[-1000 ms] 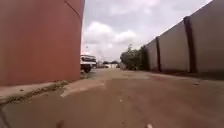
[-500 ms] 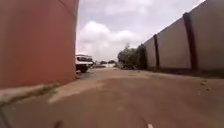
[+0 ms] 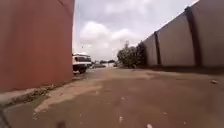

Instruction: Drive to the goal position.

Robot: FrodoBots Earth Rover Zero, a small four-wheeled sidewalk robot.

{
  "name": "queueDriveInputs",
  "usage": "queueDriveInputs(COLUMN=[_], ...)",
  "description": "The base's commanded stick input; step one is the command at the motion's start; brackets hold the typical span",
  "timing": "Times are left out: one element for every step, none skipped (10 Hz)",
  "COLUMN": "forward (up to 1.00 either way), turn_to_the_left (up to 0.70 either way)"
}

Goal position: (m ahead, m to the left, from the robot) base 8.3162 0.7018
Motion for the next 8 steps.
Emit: queueDriveInputs(forward=[0.70,0.70,0.70,0.70,0.70,0.70,0.70,0.70], turn_to_the_left=[0.00,0.00,0.00,0.00,0.00,0.00,0.00,0.00])
